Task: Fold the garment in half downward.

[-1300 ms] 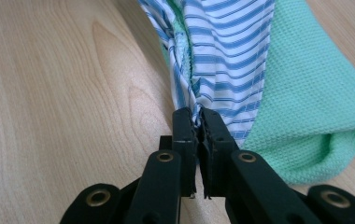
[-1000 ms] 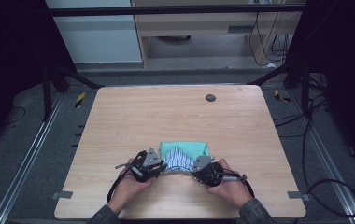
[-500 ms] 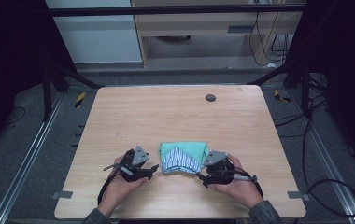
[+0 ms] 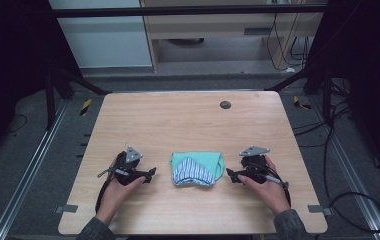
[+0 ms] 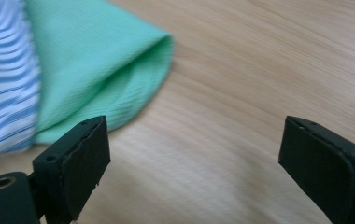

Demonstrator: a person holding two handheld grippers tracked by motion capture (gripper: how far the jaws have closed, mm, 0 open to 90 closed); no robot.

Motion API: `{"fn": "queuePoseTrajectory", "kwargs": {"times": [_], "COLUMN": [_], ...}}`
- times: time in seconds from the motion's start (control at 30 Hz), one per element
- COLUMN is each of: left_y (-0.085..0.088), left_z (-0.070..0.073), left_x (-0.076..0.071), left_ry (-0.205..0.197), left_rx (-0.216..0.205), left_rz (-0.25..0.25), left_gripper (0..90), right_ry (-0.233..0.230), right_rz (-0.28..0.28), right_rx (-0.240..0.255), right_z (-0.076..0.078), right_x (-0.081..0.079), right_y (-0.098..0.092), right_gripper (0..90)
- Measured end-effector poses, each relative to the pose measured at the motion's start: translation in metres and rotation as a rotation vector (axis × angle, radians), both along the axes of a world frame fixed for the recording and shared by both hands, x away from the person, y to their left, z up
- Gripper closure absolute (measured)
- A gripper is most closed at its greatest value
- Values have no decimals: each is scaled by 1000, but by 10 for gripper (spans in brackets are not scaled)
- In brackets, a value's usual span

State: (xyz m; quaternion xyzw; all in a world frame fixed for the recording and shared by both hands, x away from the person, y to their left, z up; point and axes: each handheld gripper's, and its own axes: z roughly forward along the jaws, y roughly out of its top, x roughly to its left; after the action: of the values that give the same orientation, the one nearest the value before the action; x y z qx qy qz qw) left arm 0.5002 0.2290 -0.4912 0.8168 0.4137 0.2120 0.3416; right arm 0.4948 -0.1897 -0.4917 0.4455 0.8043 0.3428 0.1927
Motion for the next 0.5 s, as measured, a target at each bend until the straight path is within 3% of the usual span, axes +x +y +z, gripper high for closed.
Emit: {"fn": "queuePoseTrajectory", "kwargs": {"times": [0.03,0.13,0.23,0.33,0.5], "left_y": [0,8,10,12,12], "left_z": [0,-4,-7,-11,-13], "left_x": [0,6,10,16,21], "left_ry": [0,10,9,18,16], "left_rx": [0,6,10,2,2], "left_rz": [0,31,49,66,76], "left_gripper": [98,92,88,87,85], "right_ry": [0,-4,-6,-1,4], "right_rz": [0,-103,-136,-211,-251], "right_rx": [0,0,0,-5,-7], "right_z": [0,-3,-5,-10,-14], "right_x": [0,10,13,19,22], "right_y": [0,-9,-13,-19,-28], "right_gripper": [86,92,91,99,97]}}
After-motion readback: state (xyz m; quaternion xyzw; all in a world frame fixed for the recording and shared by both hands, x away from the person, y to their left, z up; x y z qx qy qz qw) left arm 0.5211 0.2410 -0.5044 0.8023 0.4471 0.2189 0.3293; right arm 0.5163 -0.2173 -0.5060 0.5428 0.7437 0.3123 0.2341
